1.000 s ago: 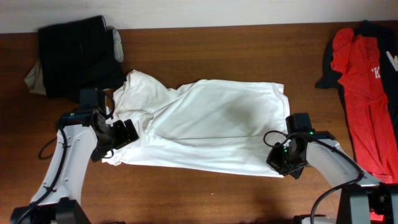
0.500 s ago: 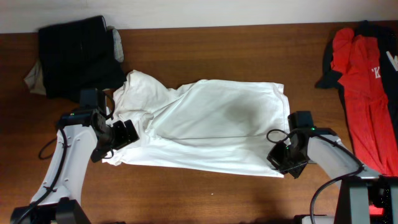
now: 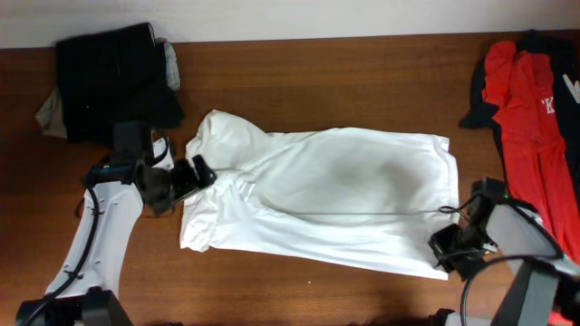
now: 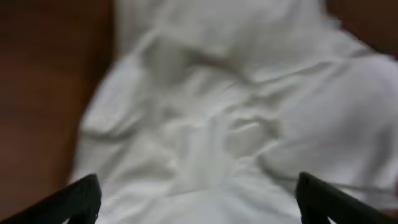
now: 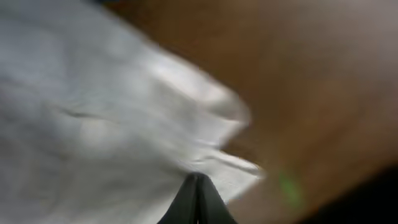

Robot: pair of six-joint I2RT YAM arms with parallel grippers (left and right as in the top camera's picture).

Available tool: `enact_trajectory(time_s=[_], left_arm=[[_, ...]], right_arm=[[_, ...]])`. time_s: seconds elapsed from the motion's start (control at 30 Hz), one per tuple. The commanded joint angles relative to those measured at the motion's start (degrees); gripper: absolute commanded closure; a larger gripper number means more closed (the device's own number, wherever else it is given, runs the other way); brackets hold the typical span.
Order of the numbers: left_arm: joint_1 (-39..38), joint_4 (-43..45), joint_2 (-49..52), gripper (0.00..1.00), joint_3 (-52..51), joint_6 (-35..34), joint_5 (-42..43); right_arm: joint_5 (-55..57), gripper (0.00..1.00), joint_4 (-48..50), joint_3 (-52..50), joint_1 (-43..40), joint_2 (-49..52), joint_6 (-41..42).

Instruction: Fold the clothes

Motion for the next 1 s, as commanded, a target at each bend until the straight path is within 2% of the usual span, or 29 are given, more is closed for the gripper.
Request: enact_trajectory(time_s=[0.0, 0.13, 0.2, 0.23, 0.27, 0.3, 0.43, 0.53, 0.63, 0.8, 0.97], left_arm=[[-5.1, 6.3, 0.4, 0.01, 0.0, -0.8, 5.6], [-11.3, 14.3, 2.1, 0.01, 1.4, -1.8, -0.5], [-11.8, 16.2, 6.8, 0.01, 6.6, -1.5, -4.7], [-11.8, 16.6, 10.0, 0.01, 9.9, 0.6, -4.8], [-11.8, 17.0, 13.6, 0.01, 13.2, 2.6, -5.1], [-11.8, 17.9, 16.9, 0.01, 16.2, 4.6, -5.7], [-11.8, 19.3, 26.8, 0.02, 23.6, 12.2, -8.0], [-11.5, 20.1, 29.8, 0.05, 23.8, 13.8, -14.9], [-9.9, 22.1, 31.1, 0.05, 23.8, 19.3, -15.3], [-9.1, 23.8, 34.0, 0.05, 23.8, 19.4, -15.0], [-9.1, 24.2, 36.0, 0.06, 24.2, 19.4, -9.6]], right_arm=[[1.8, 0.96, -0.8, 1.2, -0.6, -7.0, -6.9], [-6.5, 0.89, -2.3, 2.7, -0.3, -11.0, -16.4], [-9.9, 0.78, -2.8, 2.7, -0.3, -11.1, -19.4], [-9.9, 0.64, -3.2, 2.7, -0.3, -11.1, -19.4], [-9.9, 0.34, -3.5, 2.7, -0.3, -11.1, -19.7], [-10.3, 0.2, -3.6, 2.7, -0.3, -11.1, -20.9], [-10.3, 0.18, -4.2, 2.7, -0.3, -11.1, -21.8], [-10.3, 0.18, -4.4, 2.7, -0.3, -11.1, -21.9], [-10.3, 0.18, -4.2, 2.7, -0.3, -11.1, -21.9], [-10.4, 0.18, -4.0, 2.7, -0.3, -11.1, -21.9], [-10.3, 0.18, -3.8, 2.7, -0.3, -11.1, -21.9]])
